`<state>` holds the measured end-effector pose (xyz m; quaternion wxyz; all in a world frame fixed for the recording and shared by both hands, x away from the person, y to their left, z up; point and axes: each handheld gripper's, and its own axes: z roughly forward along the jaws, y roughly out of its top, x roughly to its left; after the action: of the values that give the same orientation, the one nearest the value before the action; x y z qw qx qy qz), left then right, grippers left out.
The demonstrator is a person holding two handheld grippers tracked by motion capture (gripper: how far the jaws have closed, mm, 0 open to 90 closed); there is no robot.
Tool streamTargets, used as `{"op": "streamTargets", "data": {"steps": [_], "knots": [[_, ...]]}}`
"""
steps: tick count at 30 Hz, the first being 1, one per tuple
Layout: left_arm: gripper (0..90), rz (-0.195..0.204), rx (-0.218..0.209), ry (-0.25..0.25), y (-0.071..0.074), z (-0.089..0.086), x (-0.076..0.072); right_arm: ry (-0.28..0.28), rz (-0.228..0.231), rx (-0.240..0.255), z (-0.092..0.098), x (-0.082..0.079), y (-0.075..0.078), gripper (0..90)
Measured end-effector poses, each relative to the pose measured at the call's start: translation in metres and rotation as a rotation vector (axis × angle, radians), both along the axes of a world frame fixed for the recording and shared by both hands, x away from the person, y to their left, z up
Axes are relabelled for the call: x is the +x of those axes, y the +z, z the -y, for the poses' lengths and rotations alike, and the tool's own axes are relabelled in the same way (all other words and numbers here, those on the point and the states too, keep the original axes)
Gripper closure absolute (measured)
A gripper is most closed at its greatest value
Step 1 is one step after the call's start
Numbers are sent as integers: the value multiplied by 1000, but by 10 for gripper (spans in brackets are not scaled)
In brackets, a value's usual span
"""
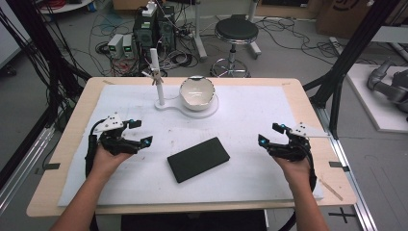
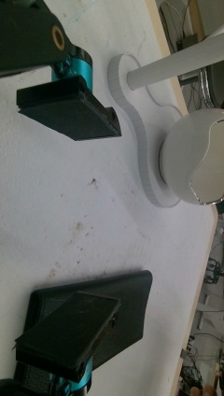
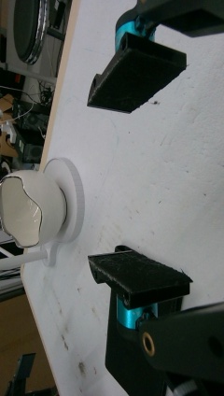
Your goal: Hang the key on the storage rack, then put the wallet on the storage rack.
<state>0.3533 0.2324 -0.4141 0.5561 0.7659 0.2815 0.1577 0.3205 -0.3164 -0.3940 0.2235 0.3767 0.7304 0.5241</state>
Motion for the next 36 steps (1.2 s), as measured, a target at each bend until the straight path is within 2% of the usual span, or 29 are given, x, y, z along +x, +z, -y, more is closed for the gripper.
{"op": "streamTargets", "data": {"steps": [5, 15, 21, 31, 36], "knots": [[158, -4, 5, 5, -1, 0, 2, 2, -12, 1, 2, 2, -1, 212], [158, -23, 5, -6, -2, 2, 2, -14, -5, -2, 3, 2, 0, 212], [157, -35, -28, -25, -2, 4, 2, -12, -8, -13, 4, 1, -1, 212], [158, -63, -31, -85, -4, 25, 6, -21, -3, -11, 8, -1, -1, 212], [158, -95, -16, -137, -5, 46, 9, -10, -9, -16, 5, -2, 0, 212]]}}
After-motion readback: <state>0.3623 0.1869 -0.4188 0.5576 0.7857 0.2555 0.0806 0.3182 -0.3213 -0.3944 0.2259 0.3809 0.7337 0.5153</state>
